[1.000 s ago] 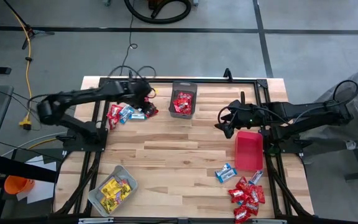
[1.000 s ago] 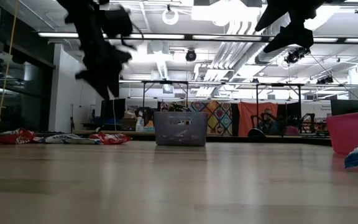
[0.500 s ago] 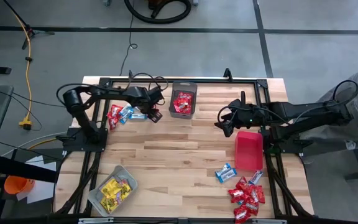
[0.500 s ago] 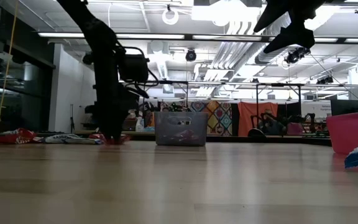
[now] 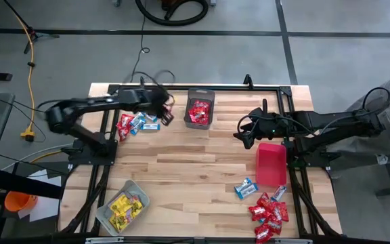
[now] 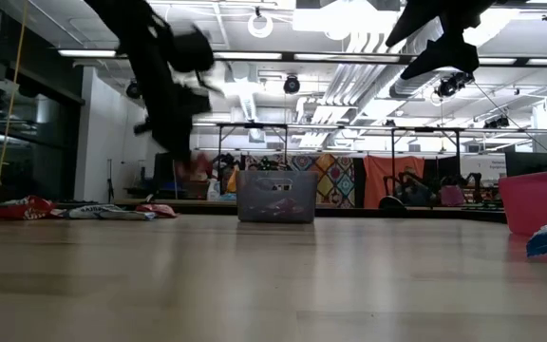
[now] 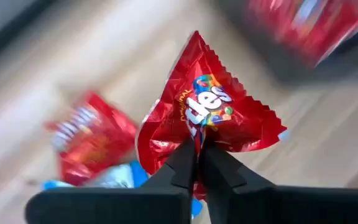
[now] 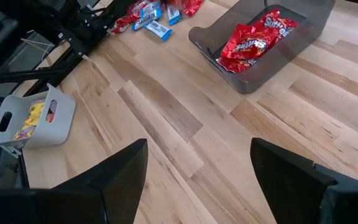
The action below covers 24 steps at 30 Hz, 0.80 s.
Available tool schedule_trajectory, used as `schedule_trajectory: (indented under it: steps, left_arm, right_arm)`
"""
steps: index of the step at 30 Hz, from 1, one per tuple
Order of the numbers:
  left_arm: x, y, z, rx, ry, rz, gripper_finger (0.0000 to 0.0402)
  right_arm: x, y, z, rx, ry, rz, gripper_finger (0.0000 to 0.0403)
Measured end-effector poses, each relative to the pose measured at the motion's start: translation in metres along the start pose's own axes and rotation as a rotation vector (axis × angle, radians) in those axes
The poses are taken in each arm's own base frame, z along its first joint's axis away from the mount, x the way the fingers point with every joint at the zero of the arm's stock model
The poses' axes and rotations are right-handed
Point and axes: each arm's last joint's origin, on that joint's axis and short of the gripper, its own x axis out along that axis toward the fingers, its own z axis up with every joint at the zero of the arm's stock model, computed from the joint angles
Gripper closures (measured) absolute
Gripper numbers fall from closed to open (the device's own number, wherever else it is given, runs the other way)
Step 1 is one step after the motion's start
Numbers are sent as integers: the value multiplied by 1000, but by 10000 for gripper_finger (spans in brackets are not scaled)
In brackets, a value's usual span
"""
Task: Sort candy
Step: Put the red candy pack into the black bin
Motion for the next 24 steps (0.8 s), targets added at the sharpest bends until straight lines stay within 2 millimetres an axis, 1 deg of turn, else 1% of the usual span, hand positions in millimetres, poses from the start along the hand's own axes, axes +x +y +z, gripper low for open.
schedule_trajectory:
  steps: [3,7,9,11,12,14,17,19,22,24]
  left_arm:
    - [-46,4,7,-26,-219,-67,399]
    - [-101,-5,13,20,-535,-264,401]
    - [-121,-14,15,44,-670,-341,401]
    - [-131,-23,15,78,-753,-381,401]
    - [-133,-28,15,84,-777,-386,401]
    - [-130,-38,17,81,-797,-373,401]
    - [-111,-48,23,74,-776,-315,401]
    - [-97,-49,32,68,-739,-283,401]
    - [-79,-50,52,49,-685,-271,401]
    - [-64,-50,63,36,-628,-257,401]
  right_arm:
    - [0,0,0,-2,-11,-5,124]
    - [0,0,2,1,-55,-30,124]
    - [0,0,3,-13,-71,-39,124]
    - [0,1,4,-21,-79,-34,124]
    - [0,1,4,-23,-80,-33,124]
    - [0,1,4,-23,-82,-31,124]
    - [0,2,5,-34,-87,-25,124]
    - [0,2,5,-33,-91,-21,124]
    - [0,2,6,-31,-94,-17,124]
    - [0,2,6,-31,-95,-16,124]
